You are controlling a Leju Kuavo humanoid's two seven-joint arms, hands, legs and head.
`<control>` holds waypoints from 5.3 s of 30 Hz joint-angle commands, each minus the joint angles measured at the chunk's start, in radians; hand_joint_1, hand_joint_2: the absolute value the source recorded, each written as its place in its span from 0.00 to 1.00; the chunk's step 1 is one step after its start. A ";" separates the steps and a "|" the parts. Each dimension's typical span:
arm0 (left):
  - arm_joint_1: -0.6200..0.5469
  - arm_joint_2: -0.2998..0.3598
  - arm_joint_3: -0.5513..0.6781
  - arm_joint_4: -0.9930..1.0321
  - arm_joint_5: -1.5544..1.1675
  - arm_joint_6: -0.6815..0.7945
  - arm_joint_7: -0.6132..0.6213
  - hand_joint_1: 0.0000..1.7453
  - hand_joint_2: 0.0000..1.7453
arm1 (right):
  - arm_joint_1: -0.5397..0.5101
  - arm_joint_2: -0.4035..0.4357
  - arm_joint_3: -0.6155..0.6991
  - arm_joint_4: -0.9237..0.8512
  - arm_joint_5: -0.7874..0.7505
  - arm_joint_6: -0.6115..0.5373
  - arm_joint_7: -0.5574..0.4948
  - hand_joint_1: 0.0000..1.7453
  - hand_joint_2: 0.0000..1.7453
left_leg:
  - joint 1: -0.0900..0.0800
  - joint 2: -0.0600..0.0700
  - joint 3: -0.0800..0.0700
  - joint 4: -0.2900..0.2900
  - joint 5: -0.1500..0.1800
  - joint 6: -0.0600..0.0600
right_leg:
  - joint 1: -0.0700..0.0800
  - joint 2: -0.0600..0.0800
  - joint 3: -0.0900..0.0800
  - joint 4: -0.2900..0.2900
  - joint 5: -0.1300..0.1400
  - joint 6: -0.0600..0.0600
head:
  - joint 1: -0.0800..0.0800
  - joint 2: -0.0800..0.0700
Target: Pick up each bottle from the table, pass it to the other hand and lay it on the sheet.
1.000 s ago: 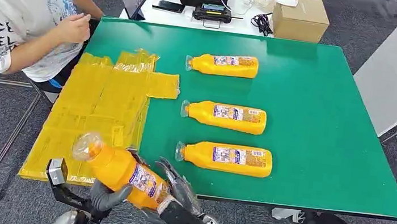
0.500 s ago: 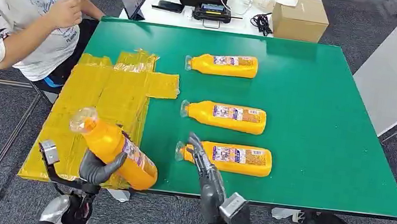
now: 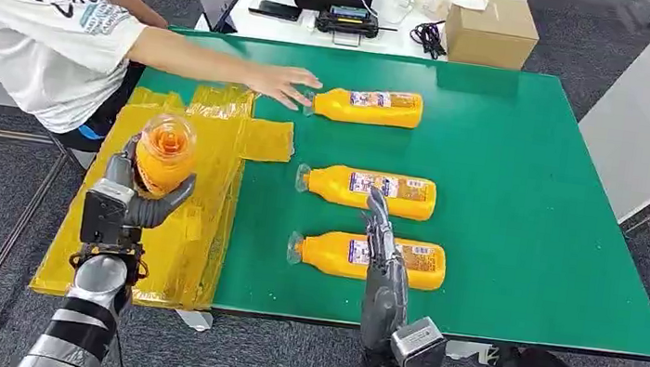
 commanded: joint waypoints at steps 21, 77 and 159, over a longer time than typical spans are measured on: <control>-0.384 0.132 -0.055 0.607 -0.849 0.244 0.224 1.00 1.00 | -0.111 -0.003 0.054 0.079 -0.016 -0.036 0.014 0.00 0.00 | 0.001 0.001 0.000 0.000 0.000 -0.002 | 0.001 0.001 0.000 0.000 0.000 -0.001 | 0.000 0.000; -0.298 0.172 0.067 0.800 -0.771 -0.206 0.135 0.00 0.00 | -0.139 0.030 0.024 0.183 -0.112 0.005 0.097 0.00 0.00 | 0.001 0.001 0.009 -0.002 0.000 -0.002 | 0.001 0.002 0.009 -0.001 0.000 -0.002 | 0.000 0.000; 0.064 -0.056 -0.010 0.000 0.130 -0.053 -0.163 0.00 1.00 | -0.496 -0.611 0.262 0.565 0.246 0.266 0.536 0.00 1.00 | -0.001 -0.002 0.003 0.001 0.000 -0.001 | 0.000 0.000 0.004 -0.001 0.000 -0.001 | -0.001 0.000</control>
